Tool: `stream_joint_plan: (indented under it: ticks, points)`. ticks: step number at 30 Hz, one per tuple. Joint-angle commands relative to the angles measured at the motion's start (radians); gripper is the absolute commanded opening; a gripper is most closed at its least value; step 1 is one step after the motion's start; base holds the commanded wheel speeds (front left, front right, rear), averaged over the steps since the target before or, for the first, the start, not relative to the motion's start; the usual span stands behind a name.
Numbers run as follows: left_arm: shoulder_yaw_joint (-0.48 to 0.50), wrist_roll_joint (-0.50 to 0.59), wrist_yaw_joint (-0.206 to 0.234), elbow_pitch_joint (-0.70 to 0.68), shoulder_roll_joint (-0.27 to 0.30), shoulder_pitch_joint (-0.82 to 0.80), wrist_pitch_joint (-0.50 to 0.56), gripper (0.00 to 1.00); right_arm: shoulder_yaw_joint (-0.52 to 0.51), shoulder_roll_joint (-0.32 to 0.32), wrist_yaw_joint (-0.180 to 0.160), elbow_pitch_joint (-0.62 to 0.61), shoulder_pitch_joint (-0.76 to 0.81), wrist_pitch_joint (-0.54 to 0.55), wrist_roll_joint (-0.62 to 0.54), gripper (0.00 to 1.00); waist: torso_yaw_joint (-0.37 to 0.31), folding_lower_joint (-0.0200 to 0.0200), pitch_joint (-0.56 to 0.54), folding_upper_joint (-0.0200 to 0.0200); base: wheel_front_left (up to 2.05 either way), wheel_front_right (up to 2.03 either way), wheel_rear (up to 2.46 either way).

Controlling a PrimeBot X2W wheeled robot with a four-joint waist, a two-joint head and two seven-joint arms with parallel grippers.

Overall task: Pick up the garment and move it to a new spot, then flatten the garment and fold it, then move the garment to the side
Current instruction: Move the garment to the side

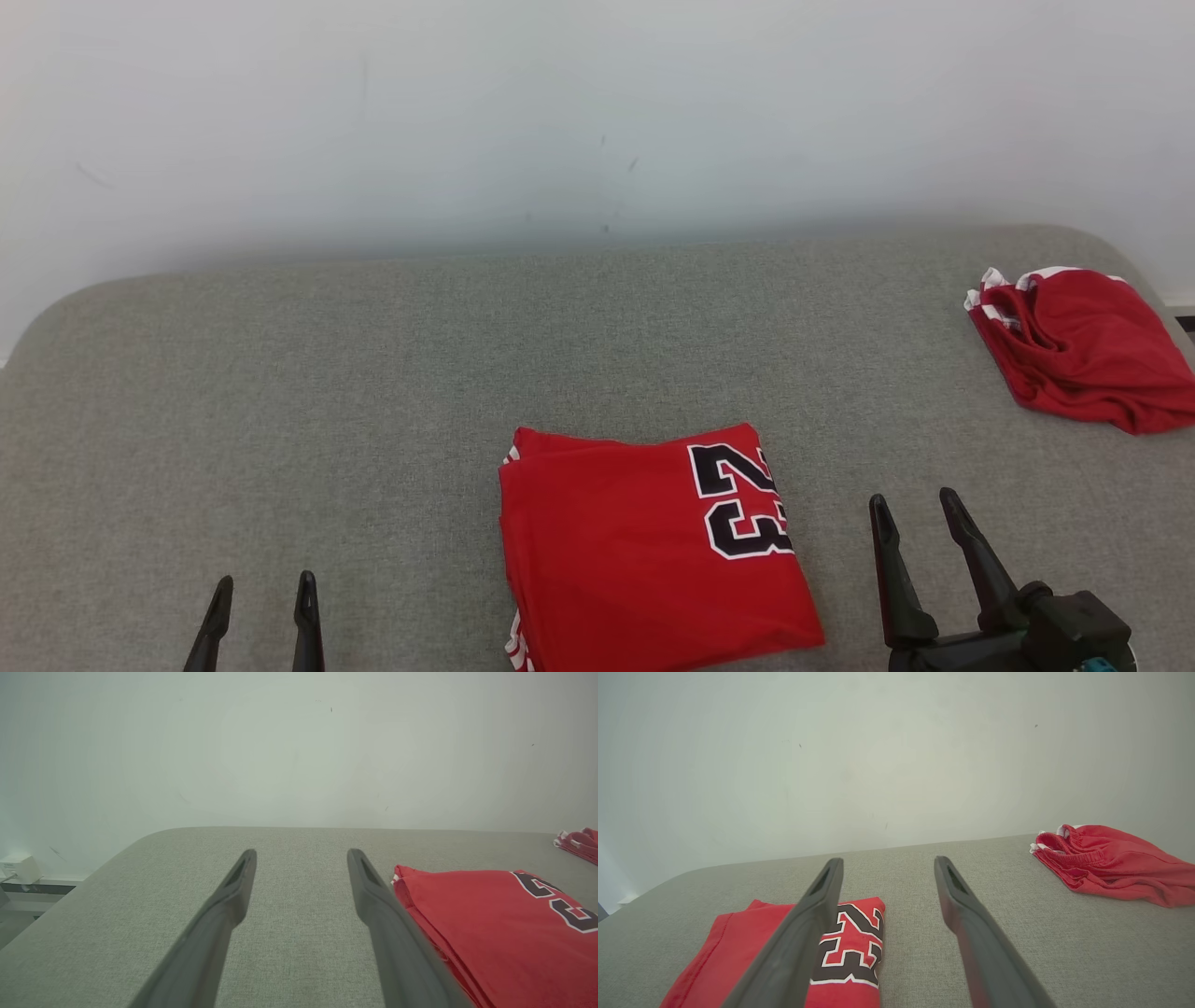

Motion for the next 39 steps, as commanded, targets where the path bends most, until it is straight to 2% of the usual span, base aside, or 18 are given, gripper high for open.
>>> stream_joint_plan:
  ticks: [1,9,17,25,31,39]
  points:
    - [0.002,0.005,-0.001,-0.003,0.0,0.014,-0.003,1.0,0.0,0.001,-0.003,0.002,0.009,-0.001,-0.006,1.0,0.0,0.0,0.0,-0.0001,0.0,0.0,0.0]
    - [0.004,0.003,-0.001,0.006,-0.003,0.005,-0.003,1.0,0.015,-0.009,-0.003,0.027,-0.028,0.008,-0.022,1.0,0.005,0.0,0.006,-0.0001,0.0,0.0,0.0]
    - [-0.01,0.004,-0.001,0.014,-0.006,-0.018,-0.003,1.0,0.044,-0.023,-0.003,0.125,-0.161,0.097,-0.033,1.0,0.029,0.0,0.022,-0.0001,0.0,0.0,0.0]
    - [-0.036,0.003,-0.001,0.026,-0.008,-0.051,-0.003,1.0,0.054,-0.019,-0.003,0.318,-0.28,0.176,-0.041,1.0,0.082,0.0,0.061,-0.0001,0.0,0.0,0.0]
    - [-0.041,-0.006,-0.001,0.037,-0.009,-0.072,-0.003,1.0,0.055,-0.015,-0.003,0.491,-0.347,0.172,-0.033,1.0,0.111,0.0,0.094,-0.0001,0.0,0.0,0.0]
    - [-0.036,-0.009,-0.001,0.046,-0.009,-0.085,-0.003,1.0,0.076,0.005,-0.003,0.647,-0.385,0.153,-0.016,1.0,0.112,0.0,0.107,-0.0001,0.0,0.0,0.0]
